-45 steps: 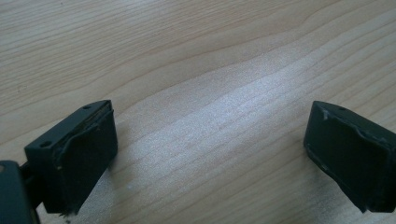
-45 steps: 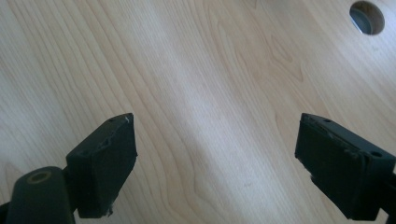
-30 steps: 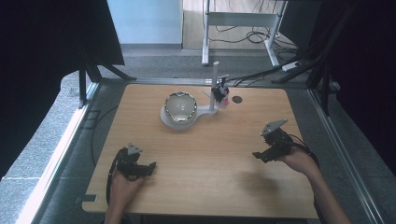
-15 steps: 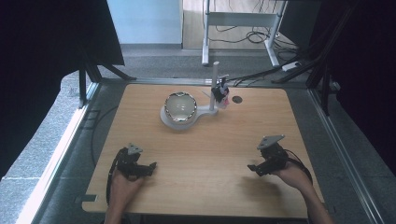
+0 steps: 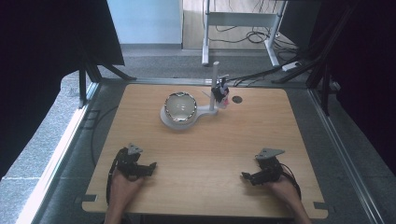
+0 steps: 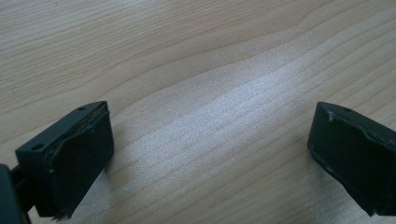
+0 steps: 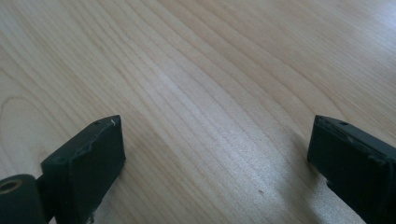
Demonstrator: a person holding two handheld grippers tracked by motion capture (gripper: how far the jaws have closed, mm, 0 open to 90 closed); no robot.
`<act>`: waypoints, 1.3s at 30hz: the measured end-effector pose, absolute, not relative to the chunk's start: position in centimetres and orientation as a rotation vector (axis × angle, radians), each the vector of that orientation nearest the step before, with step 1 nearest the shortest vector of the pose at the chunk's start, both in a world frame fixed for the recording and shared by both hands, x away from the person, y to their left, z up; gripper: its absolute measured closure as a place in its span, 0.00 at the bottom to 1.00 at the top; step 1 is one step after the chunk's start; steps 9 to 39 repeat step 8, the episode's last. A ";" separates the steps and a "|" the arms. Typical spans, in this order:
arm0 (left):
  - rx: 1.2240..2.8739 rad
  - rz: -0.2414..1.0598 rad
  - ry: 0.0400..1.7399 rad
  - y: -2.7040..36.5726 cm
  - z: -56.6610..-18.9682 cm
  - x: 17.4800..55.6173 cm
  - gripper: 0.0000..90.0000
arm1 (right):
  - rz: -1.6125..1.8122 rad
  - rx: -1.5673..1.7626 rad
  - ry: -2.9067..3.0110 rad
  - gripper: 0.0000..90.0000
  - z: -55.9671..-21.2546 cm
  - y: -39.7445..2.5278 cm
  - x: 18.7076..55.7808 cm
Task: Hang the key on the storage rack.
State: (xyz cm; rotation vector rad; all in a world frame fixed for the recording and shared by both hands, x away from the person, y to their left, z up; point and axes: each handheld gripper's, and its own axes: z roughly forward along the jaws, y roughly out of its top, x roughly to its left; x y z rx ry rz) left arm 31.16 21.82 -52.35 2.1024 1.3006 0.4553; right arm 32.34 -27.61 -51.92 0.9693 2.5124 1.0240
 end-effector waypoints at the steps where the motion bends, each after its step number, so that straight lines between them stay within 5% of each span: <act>1: 2.103 0.457 1.299 21.8 -52.3 31.2 0.00 | 1.032 0.970 2.504 0.00 -52.0 -27.6 32.3; 39: 2.105 0.455 1.298 21.8 -52.3 31.2 0.01 | 1.010 0.994 2.488 0.00 -52.1 -27.6 32.2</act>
